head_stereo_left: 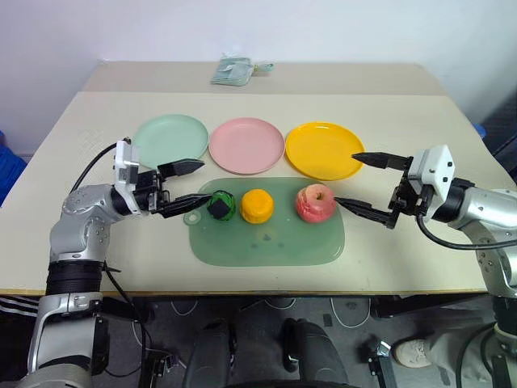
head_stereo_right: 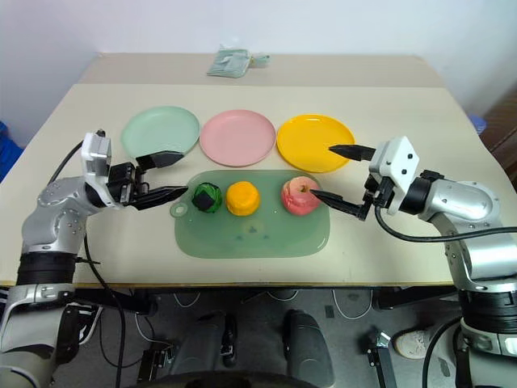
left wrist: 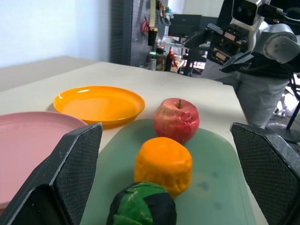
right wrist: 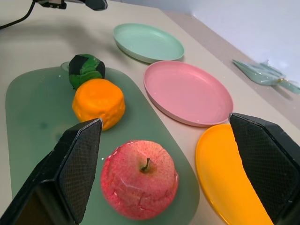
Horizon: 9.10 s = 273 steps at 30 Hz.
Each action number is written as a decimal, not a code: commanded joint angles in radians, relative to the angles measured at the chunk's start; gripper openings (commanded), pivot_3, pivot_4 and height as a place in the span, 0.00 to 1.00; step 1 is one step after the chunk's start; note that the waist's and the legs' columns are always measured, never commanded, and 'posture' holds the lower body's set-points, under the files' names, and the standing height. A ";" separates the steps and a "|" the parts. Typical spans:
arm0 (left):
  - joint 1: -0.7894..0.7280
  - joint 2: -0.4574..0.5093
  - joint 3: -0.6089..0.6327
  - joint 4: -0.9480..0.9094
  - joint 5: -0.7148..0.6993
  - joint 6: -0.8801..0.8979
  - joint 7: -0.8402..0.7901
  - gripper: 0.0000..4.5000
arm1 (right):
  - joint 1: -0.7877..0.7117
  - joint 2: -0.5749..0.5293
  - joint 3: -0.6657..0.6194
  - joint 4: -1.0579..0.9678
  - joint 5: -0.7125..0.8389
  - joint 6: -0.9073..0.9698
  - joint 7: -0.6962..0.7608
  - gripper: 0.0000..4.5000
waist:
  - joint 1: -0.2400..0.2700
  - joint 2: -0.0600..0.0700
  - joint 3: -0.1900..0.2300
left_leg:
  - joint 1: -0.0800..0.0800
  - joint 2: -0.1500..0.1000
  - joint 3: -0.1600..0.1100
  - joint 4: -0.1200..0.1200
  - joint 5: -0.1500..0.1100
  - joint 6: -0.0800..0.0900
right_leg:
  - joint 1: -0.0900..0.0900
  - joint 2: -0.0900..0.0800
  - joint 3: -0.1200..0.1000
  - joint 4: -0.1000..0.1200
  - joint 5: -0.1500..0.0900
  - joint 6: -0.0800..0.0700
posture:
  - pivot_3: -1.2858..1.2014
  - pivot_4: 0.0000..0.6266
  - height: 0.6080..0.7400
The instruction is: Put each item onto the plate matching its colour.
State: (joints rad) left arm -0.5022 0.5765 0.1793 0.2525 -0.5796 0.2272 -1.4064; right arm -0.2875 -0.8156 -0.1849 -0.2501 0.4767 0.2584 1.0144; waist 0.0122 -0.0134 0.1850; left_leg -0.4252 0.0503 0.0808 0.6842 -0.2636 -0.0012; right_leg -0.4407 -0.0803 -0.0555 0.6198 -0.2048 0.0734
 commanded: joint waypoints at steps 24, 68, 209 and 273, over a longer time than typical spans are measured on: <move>-0.059 0.057 -0.034 0.122 0.036 -0.055 -0.094 1.00 | 0.001 0.011 -0.009 -0.142 0.014 0.053 -0.080 0.98 | 0.000 0.000 0.000 | 0.000 0.000 0.000 0.000 0.000 0.000 | 0.000 0.000 0.000 0.000 0.000 0.000 | 0.52 0.24 1.00; -0.230 -0.082 -0.014 0.512 0.178 -0.329 0.057 0.60 | -0.013 0.088 0.070 -0.339 0.041 0.141 -0.245 1.00 | 0.000 0.000 0.000 | 0.000 0.000 -0.001 0.000 0.000 0.000 | 0.000 0.000 0.000 0.000 0.000 0.000 | 0.52 0.24 1.00; -0.129 0.087 -0.054 0.166 0.070 0.016 -0.160 1.00 | -0.182 0.075 0.336 0.019 -0.211 0.437 -0.229 0.99 | -0.023 -0.002 0.000 | -0.001 -0.001 -0.001 -0.001 0.000 0.000 | -0.004 -0.001 0.000 0.006 -0.002 0.000 | 0.52 0.24 1.00; 0.056 0.065 0.006 -0.162 -0.093 0.117 0.006 1.00 | 0.239 0.015 -0.172 -0.314 0.090 0.196 -0.124 0.99 | -0.021 -0.001 0.001 | 0.003 0.000 -0.002 -0.002 0.001 -0.002 | -0.001 -0.001 0.000 0.007 -0.005 -0.001 | 0.52 0.24 1.00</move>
State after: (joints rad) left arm -0.4278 0.6403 0.1867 0.1115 -0.6686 0.3610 -1.3924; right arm -0.0428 -0.7805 -0.3057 -0.5348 0.5557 0.4619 0.8925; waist -0.0083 -0.0146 0.1859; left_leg -0.4225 0.0504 0.0790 0.6826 -0.2628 -0.0032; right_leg -0.4419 -0.0810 -0.0559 0.6268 -0.2099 0.0720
